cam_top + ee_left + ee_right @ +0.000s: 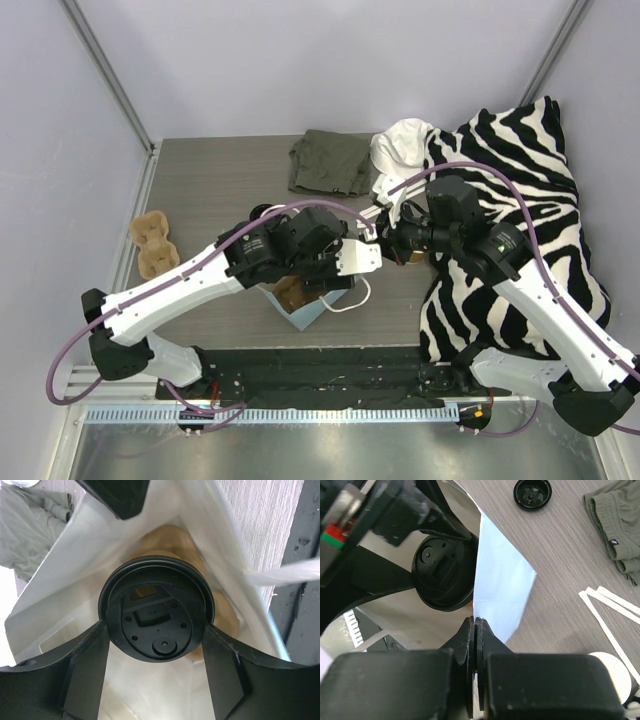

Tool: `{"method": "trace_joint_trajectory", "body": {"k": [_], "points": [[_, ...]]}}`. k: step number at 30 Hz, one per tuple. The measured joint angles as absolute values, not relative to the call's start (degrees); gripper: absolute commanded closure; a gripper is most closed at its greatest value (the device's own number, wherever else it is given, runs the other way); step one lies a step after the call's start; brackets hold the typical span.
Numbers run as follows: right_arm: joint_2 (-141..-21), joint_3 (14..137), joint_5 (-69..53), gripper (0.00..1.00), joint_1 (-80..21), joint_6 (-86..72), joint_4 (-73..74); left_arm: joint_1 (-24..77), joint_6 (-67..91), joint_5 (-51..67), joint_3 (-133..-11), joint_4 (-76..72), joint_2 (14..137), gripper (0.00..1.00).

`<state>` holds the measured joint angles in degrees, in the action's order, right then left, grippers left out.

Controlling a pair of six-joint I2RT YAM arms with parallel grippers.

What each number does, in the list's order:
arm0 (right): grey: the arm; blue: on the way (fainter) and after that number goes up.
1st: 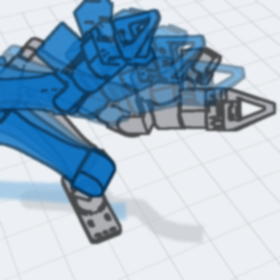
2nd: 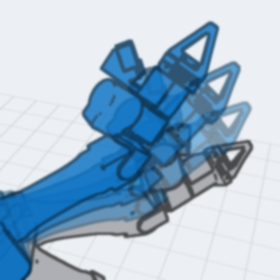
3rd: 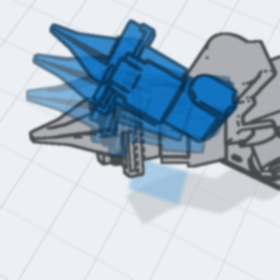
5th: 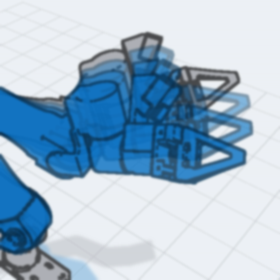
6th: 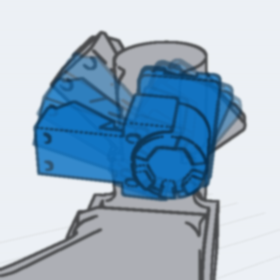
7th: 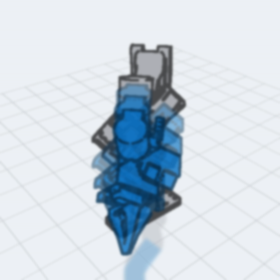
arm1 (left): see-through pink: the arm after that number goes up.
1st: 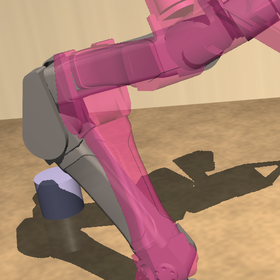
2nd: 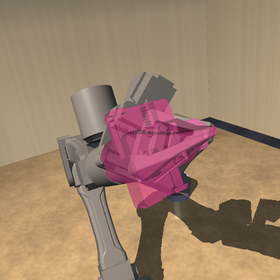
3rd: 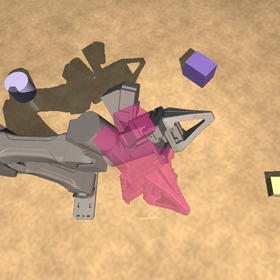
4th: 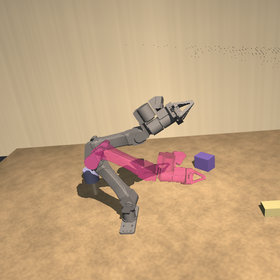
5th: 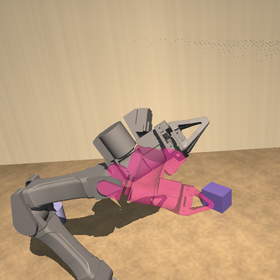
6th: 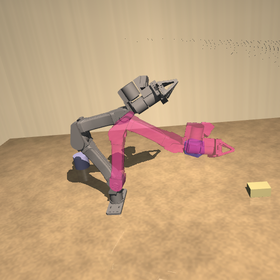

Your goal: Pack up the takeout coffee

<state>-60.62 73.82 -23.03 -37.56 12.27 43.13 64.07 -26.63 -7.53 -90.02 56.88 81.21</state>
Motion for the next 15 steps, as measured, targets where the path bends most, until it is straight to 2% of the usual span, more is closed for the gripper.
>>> {"method": "trace_joint_trajectory", "body": {"k": [9,11,12,15], "points": [[-61.0,73.8,-22.9,0.98,-37.6,9.6,41.7,64.1,-29.2,-6.2,-84.7,54.9,75.9,0.52],[-61.2,73.8,-22.6,0.90,-37.6,9.2,41.6,64.1,-29.3,-5.9,-83.4,54.3,75.4,0.52],[-61.2,73.8,-22.3,0.81,-37.6,8.9,41.7,64.1,-29.3,-5.7,-82.5,54.0,75.0,0.52],[-61.3,73.8,-21.7,0.62,-37.6,8.0,41.6,64.1,-29.3,-5.1,-79.7,53.6,74.1,0.52]]}}
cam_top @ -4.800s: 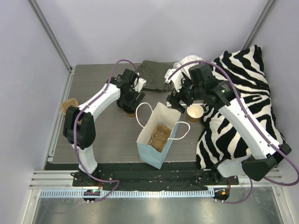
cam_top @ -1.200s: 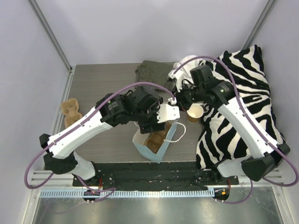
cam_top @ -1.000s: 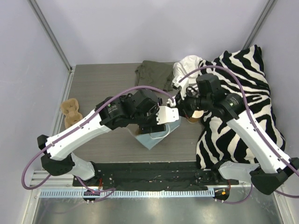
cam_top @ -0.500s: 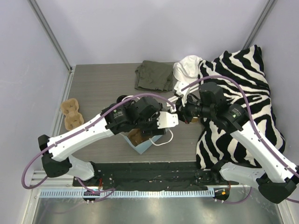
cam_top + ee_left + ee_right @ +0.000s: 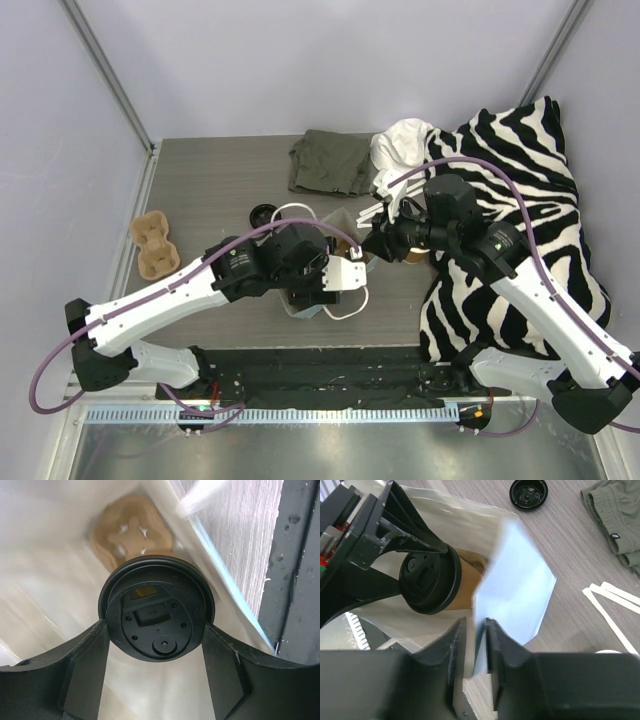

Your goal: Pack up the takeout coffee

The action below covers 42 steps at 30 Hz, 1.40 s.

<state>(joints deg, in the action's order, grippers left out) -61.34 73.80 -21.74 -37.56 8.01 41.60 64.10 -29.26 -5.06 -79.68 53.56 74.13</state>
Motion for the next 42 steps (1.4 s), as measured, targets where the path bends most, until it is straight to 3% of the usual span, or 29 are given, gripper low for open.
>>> {"method": "trace_joint_trajectory", "body": {"k": [3,9,12,15,16,17,19,29,30,31,34,42], "points": [[-61.6,73.8,-21.4,0.48,-37.6,7.1,41.6,64.1,-29.2,-4.8,-78.0,53.2,73.7,0.52],[-64.8,74.5,-20.5,0.46,-37.7,5.9,41.6,64.1,-29.2,-4.6,-77.3,52.1,73.4,0.53],[-66.5,74.7,-19.6,0.54,-37.7,5.9,42.0,64.1,-29.2,-4.5,-76.9,51.7,73.0,0.53],[-68.2,75.4,-18.2,0.67,-37.7,6.0,43.4,64.1,-29.1,-4.5,-76.3,51.2,72.6,0.53],[-68.6,75.6,-17.7,0.74,-37.7,6.1,43.9,64.1,-29.1,-4.5,-76.2,51.2,72.5,0.53],[-68.7,75.7,-17.4,0.87,-37.7,6.4,44.4,64.1,-29.1,-4.5,-76.1,51.0,72.4,0.53],[-68.8,75.7,-16.9,0.99,-37.7,6.7,45.3,64.1,-29.0,-4.5,-75.5,50.3,72.1,0.53],[-67.4,76.6,-18.3,0.99,-37.8,5.9,44.7,64.1,-28.9,-6.0,-73.2,47.0,71.4,0.53],[-67.0,76.6,-18.6,0.96,-37.8,5.8,45.0,64.1,-28.9,-6.0,-73.0,46.9,71.4,0.53],[-66.3,76.6,-19.1,0.66,-37.8,5.7,45.5,64.1,-28.9,-6.0,-72.8,46.8,71.2,0.53],[-64.1,76.6,-20.1,0.20,-37.8,5.9,48.2,64.1,-28.9,-5.8,-71.8,47.0,70.2,0.53],[-67.2,83.1,-18.3,0.12,-37.7,8.0,51.0,64.1,-29.2,-3.1,-71.6,47.4,68.8,0.53]]}}
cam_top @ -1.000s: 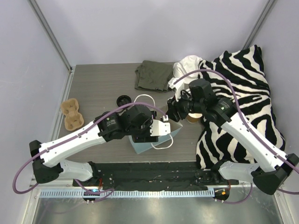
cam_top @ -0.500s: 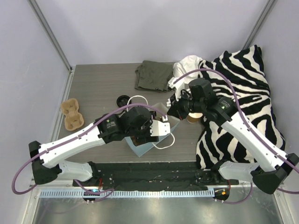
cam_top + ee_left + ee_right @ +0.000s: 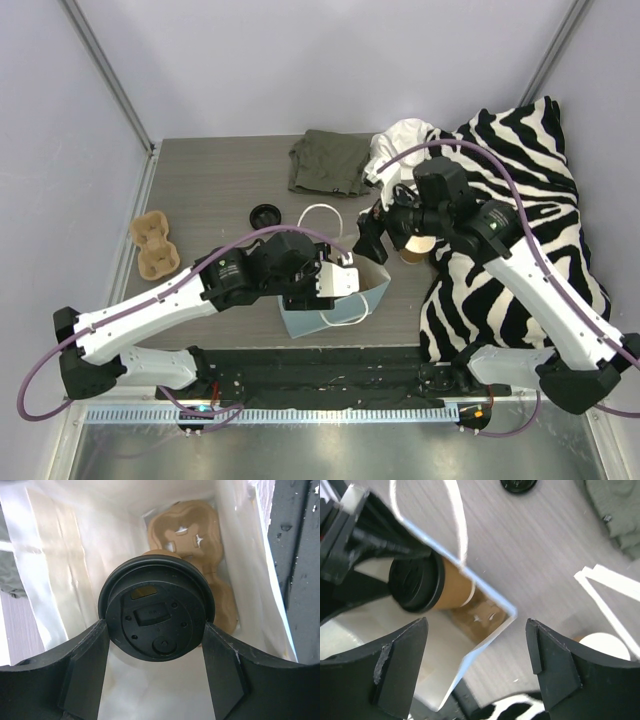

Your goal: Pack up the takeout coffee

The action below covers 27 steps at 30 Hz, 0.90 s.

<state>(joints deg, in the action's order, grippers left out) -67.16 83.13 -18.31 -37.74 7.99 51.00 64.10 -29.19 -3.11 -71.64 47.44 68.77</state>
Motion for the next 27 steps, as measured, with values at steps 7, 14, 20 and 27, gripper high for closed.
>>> {"method": "trace_joint_trajectory", "body": {"k": [7,14,20,27], "points": [[-72.9,86.0,-22.9,0.11,-37.0,15.4,51.1,64.1,-30.1,-1.8,-71.6,47.7,68.9,0.53],[-76.3,86.4,-27.9,0.20,-37.0,22.5,50.5,64.1,-30.5,-1.4,-71.6,47.9,69.2,0.53],[-80.8,86.7,-30.0,0.83,-37.0,26.2,49.7,64.1,-30.5,-1.5,-71.5,47.9,69.6,0.53],[-80.3,85.9,-27.6,0.99,-39.8,25.1,47.0,64.1,-30.4,-4.6,-69.2,45.8,69.6,0.54]]}}
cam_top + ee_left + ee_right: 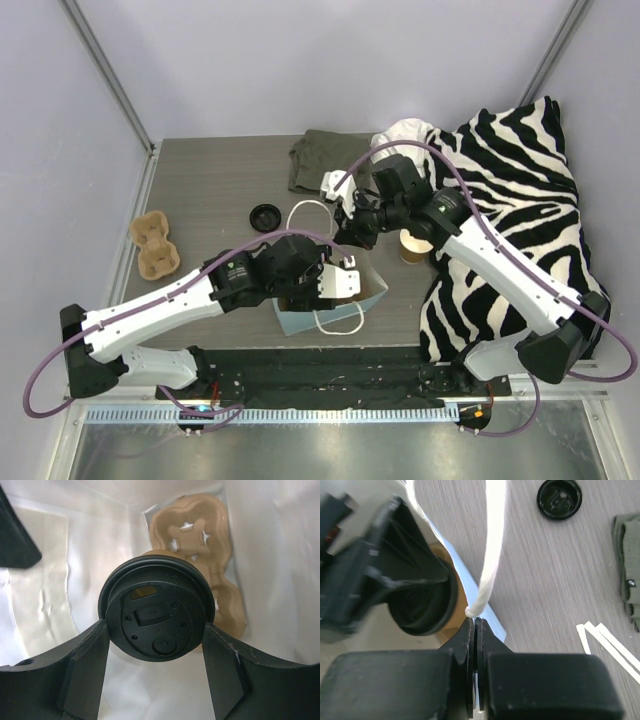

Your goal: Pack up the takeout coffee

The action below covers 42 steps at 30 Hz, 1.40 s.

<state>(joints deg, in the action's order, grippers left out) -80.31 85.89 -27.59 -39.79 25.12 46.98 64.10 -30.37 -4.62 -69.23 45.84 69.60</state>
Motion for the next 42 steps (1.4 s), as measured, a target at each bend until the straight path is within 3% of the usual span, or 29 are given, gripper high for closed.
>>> {"method": "trace_joint_trajectory", "body": {"k": [13,28,42], "points": [[-63.4,71.6,-12.5,0.99,-50.2,20.9,32.0,64.1,-31.8,-12.3,-58.4,36.8,64.9,0.55],[-62.6,65.2,0.4,0.99,-57.6,21.4,25.0,64.3,-35.2,-13.9,-45.8,25.3,58.3,0.54],[-62.6,64.5,4.3,0.99,-58.8,21.7,23.5,64.9,-37.6,-12.4,-40.1,13.9,58.3,0.58]]}}
